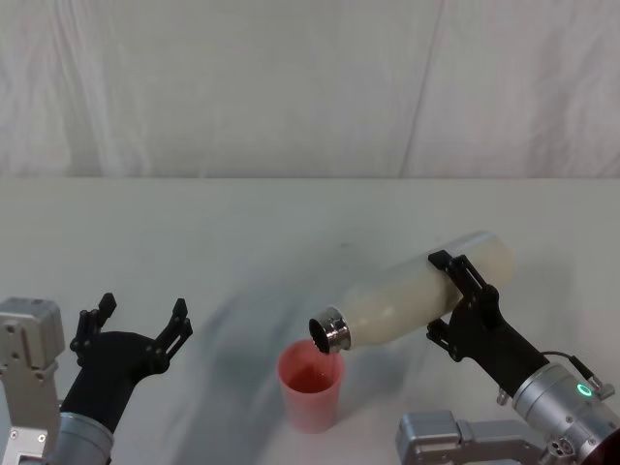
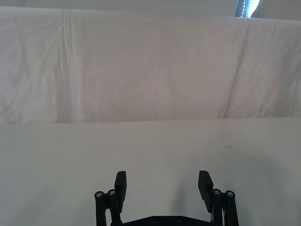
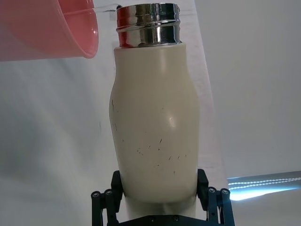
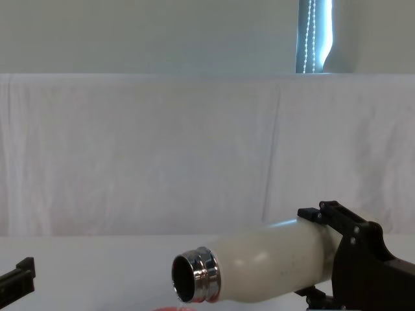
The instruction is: Grasp the thermos with one hand and pour water into the cup lid.
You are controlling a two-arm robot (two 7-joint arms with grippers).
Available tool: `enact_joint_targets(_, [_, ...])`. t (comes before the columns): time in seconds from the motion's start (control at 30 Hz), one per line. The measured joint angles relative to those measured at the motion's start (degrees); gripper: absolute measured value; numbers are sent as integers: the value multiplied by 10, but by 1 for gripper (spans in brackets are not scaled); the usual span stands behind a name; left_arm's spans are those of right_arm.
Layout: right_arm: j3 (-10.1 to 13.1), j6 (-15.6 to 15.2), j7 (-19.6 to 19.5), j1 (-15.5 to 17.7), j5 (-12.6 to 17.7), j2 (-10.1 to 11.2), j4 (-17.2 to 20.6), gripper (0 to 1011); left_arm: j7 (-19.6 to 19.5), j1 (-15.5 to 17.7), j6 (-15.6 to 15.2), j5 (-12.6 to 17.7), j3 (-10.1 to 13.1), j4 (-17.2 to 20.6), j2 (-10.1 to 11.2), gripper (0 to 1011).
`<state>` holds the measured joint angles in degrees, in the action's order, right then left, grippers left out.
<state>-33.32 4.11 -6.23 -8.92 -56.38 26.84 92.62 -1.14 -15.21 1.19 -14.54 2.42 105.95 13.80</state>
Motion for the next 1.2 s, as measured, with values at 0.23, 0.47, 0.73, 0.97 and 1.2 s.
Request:
enact_joint_targets(0.23, [0,0,0,0,0,0,-1,955,0,0,0,0,0,0,0,1001])
enact_joint_targets(0.47, [-1,0,0,0,-1,0,-1,955,0,0,0,0,0,0,0,1001])
enact_joint_targets(0.73, [0,0,0,2,3,0,0,953,0,0,0,0,0,0,0,1001])
enact_joint_targets(0.97, [8,8,6,7,27,-4,3,955,0,0,0,0,0,0,0,1001])
enact_joint_targets(1.2, [25,26,24,17,78,-13,15,955,0,0,0,0,0,0,0,1001])
